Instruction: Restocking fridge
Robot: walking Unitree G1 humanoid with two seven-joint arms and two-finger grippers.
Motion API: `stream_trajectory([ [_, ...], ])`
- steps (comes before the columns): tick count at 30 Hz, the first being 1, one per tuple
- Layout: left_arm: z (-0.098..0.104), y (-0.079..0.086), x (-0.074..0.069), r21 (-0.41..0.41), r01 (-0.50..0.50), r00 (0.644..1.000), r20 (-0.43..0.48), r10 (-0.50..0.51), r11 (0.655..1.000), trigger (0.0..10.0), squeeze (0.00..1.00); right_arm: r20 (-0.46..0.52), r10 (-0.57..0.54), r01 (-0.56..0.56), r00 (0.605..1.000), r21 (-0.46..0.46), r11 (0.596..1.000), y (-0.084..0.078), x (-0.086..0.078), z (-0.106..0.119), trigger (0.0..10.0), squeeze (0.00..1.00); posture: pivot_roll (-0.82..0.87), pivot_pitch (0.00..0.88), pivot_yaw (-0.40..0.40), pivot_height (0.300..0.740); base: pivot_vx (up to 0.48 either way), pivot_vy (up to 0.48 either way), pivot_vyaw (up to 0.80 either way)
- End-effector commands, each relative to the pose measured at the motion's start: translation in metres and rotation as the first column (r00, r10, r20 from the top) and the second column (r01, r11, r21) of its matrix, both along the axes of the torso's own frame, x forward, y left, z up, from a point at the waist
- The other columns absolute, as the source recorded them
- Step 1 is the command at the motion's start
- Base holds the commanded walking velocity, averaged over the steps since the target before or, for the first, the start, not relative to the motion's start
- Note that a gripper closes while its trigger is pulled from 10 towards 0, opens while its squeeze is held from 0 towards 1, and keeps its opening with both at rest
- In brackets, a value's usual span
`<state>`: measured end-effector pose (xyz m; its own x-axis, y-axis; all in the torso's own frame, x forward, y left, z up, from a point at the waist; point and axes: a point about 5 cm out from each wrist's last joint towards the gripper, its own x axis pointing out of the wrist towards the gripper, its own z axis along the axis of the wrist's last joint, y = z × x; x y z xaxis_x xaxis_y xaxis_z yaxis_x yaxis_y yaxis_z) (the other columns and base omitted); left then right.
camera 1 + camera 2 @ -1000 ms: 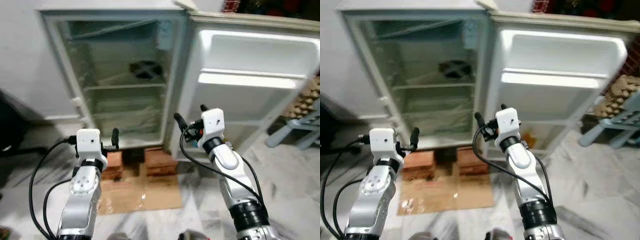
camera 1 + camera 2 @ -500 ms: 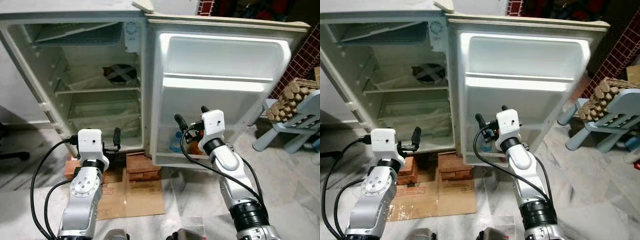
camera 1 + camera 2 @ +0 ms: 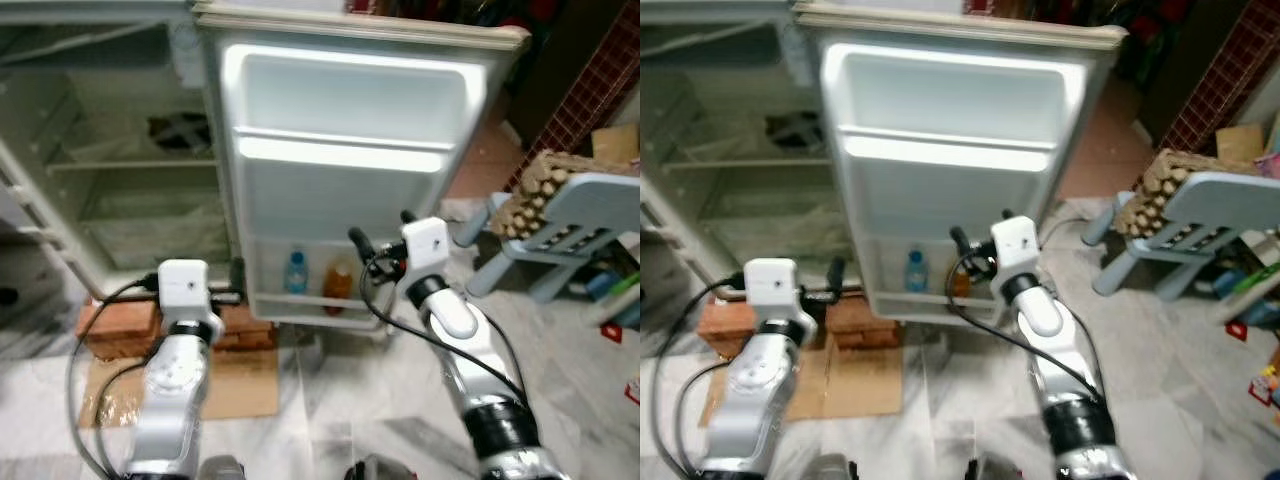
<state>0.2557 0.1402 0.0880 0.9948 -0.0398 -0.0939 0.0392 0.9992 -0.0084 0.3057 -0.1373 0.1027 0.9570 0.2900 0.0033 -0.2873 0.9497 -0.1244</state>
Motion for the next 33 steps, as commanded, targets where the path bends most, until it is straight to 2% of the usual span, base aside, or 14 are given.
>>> stream_trajectory([
  [1, 0.002, 0.009, -0.001, 0.022, -0.024, 1.000, 0.008, 0.024, 0.999, 10.0, 0.00, 0.006, 0.014, -0.014, 1.000, 0.009, 1.000, 0.006, 0.000, 0.002, 10.0, 0.00, 0.06, 0.056, -0.034, 0.740, 0.000, -0.472, 0.00],
  [4, 0.002, 0.009, -0.001, 0.025, -0.024, 1.000, 0.008, 0.023, 0.999, 10.0, 0.00, -0.005, 0.010, -0.010, 1.000, 0.004, 1.000, 0.005, 0.000, -0.001, 10.0, 0.00, 0.06, 0.058, -0.033, 0.740, 0.000, -0.462, 0.00],
  [9, 0.002, 0.010, -0.001, 0.030, -0.031, 1.000, 0.004, 0.031, 0.999, 10.0, 0.00, -0.012, 0.005, -0.005, 1.000, 0.002, 1.000, 0.003, 0.002, -0.003, 10.0, 0.00, 0.06, 0.058, -0.033, 0.740, 0.000, 0.000, 0.00],
  [18, 0.003, 0.013, -0.001, 0.030, -0.054, 0.998, 0.010, 0.054, 0.998, 10.0, 0.00, -0.003, -0.039, 0.039, 0.999, 0.018, 0.999, -0.006, 0.016, 0.005, 10.0, 0.00, 0.07, 0.067, -0.034, 0.740, 0.000, 0.000, 0.00],
  [20, 0.003, 0.013, -0.002, 0.032, -0.056, 0.998, 0.013, 0.056, 0.998, 10.0, 0.00, 0.012, -0.039, 0.039, 0.999, -0.005, 0.999, -0.007, 0.017, 0.007, 10.0, 0.00, 0.07, 0.068, -0.034, 0.740, 0.000, 0.000, 0.00],
  [23, 0.004, 0.012, -0.002, 0.030, -0.049, 0.999, 0.016, 0.049, 0.998, 10.0, 0.00, 0.024, -0.030, 0.030, 0.999, 0.001, 1.000, -0.006, 0.019, 0.010, 10.0, 0.00, 0.06, 0.067, -0.035, 0.740, 0.000, 0.000, 0.80],
  [33, 0.004, 0.014, -0.002, 0.027, -0.062, 0.998, 0.013, 0.061, 0.998, 10.0, 0.00, 0.030, -0.035, 0.035, 0.999, 0.007, 0.999, -0.005, 0.018, 0.009, 10.0, 0.00, 0.06, 0.068, -0.036, 0.740, 0.306, -0.319, 0.59],
])
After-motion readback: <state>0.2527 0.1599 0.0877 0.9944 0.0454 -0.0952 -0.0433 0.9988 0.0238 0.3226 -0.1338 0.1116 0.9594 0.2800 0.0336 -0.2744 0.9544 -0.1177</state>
